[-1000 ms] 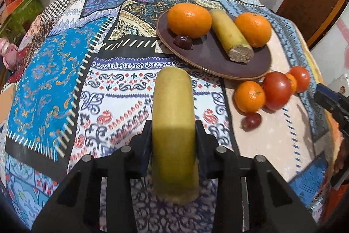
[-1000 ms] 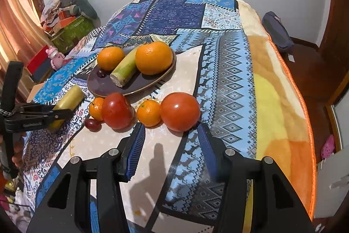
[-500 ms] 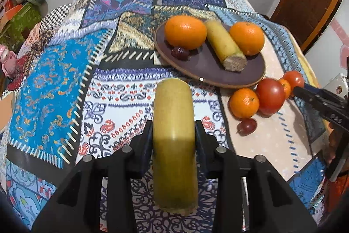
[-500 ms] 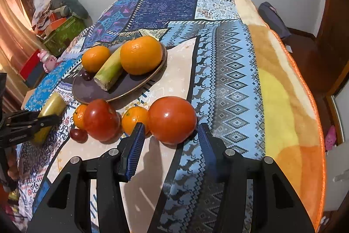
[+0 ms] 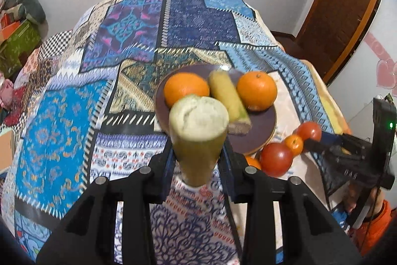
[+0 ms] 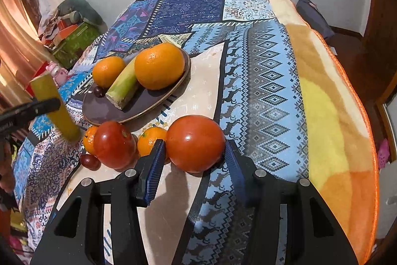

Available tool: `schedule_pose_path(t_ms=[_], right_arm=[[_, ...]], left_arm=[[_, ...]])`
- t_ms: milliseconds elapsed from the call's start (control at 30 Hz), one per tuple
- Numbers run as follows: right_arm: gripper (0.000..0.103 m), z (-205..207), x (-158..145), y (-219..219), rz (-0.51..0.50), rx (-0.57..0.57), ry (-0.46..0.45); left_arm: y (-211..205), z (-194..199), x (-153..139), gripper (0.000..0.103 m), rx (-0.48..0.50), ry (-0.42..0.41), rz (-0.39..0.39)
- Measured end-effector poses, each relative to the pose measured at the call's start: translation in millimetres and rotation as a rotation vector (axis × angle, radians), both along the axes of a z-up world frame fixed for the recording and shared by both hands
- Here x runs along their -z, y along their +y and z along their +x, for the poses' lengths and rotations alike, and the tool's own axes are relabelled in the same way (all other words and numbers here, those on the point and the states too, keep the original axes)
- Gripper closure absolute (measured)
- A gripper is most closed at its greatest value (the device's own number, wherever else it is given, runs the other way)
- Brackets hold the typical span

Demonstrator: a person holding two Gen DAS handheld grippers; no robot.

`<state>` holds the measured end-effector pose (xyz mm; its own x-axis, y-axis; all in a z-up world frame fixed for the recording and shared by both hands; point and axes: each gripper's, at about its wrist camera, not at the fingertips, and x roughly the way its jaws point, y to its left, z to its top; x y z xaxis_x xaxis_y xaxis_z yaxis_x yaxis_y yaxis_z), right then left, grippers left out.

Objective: Organize fruits
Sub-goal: 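Carry the long cucumber over the plate and lower it between the oranges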

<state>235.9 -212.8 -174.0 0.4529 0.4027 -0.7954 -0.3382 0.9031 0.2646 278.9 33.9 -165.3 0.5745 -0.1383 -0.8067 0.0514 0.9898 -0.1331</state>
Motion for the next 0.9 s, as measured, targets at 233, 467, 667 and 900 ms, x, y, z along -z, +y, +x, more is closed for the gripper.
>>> schedule_pose_path(t_ms=[233, 467, 667, 900], right_arm=[[0.058, 0, -1, -3, 0.022, 0.003, 0.001], [0.058, 1, -3, -7, 0.035, 0.009, -0.006], [0.058, 1, -6, -10, 0.042, 0.014, -0.015], [0.059, 0, -10, -8, 0.027, 0.008, -0.03]], left_arm=[[-11, 25, -8, 0.068, 0.014, -0.027, -0.017], [-17, 59, 1, 0.068, 0.006, -0.016, -0.001], [-19, 72, 17, 0.068, -0.01, 0.017, 0.003], [-21, 62, 7, 0.064, 0.001, -0.01, 0.037]])
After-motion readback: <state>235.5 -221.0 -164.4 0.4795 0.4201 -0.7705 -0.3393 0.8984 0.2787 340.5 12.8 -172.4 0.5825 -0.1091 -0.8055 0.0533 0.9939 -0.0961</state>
